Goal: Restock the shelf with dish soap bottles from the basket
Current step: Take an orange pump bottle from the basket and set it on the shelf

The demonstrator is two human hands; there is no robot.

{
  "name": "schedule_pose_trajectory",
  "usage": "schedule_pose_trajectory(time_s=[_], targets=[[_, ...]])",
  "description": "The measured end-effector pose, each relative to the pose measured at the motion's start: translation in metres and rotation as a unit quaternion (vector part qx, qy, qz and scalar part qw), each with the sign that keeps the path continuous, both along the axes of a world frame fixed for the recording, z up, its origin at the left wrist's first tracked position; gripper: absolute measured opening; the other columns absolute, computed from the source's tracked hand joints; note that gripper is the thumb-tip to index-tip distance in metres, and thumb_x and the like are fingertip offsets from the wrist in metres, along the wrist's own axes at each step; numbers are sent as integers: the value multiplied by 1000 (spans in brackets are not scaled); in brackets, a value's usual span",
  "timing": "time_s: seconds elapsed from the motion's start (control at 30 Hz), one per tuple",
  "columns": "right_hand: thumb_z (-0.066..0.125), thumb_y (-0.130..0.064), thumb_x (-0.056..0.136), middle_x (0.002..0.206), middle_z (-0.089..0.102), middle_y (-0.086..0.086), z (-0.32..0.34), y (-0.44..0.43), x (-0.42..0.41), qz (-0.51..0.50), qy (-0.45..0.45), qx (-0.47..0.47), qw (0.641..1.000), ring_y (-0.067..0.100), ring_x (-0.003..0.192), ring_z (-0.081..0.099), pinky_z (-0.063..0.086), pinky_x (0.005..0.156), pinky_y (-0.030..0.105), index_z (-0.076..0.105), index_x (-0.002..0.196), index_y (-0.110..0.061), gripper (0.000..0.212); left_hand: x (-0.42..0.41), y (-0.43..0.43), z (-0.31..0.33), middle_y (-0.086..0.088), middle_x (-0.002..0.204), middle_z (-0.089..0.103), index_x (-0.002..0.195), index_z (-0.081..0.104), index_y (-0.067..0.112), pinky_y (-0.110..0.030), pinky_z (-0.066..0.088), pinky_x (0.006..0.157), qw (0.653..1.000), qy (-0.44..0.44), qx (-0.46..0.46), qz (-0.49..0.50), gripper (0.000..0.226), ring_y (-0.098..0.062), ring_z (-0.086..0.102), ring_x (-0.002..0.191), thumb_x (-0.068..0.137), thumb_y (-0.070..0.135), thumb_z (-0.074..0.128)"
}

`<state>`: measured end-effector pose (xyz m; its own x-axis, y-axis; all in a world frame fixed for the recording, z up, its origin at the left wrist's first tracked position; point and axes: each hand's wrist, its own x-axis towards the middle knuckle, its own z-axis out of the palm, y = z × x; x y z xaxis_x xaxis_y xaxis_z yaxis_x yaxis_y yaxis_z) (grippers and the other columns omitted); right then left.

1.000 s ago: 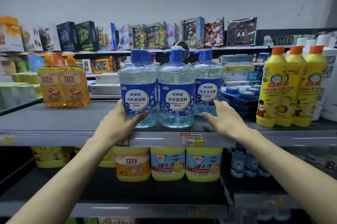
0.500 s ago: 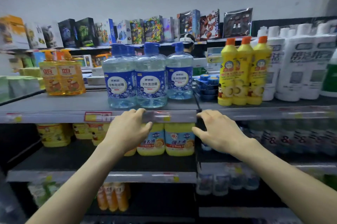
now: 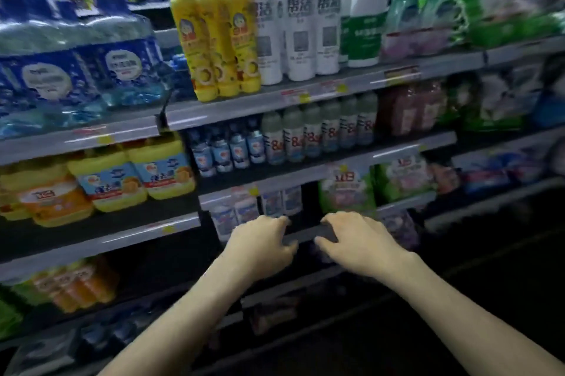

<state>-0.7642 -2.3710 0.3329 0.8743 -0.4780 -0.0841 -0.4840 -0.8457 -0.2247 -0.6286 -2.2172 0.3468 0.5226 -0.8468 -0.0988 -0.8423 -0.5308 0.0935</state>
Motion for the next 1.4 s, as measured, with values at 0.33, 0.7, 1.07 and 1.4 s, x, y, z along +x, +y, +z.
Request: schedule_pose_trajectory(time_s=[0.33,0.7,1.07,1.4], targets=[[45,-57,103,133,64,5,-104,-61,-183,-198,96,10,975,29,125,59,47,100,44,58,137,-19,53,-134,-135,-105,-3,113,69,117,60,24,-36,44,70,982,34,101,-157,35,-30,70,100,98,52,50],[50,-49,101,133,67,13,-176,-118,-311,-403,165,139,889,37,121,65,53,92,41,66,127,-16,45,-265,-276,-203,-8,136,66,143,57,22,-40,51,95,924,94,199,-313,50,-33,65,124,102,50,49],[51,-50,98,133,66,14,-252,-130,-403,-523,206,252,788,37,121,65,54,92,44,60,133,-16,49,-354,-341,-294,-6,134,67,135,60,23,-41,48,96,848,102,316,-413,42,-33,65,124,98,39,52],[47,-45,103,128,67,11,-346,-177,-478,-542,213,291,759,34,118,63,48,94,42,58,128,-14,41,-440,-397,-381,-4,128,69,131,62,23,-39,42,83,817,104,375,-424,37,-30,68,116,98,36,51]])
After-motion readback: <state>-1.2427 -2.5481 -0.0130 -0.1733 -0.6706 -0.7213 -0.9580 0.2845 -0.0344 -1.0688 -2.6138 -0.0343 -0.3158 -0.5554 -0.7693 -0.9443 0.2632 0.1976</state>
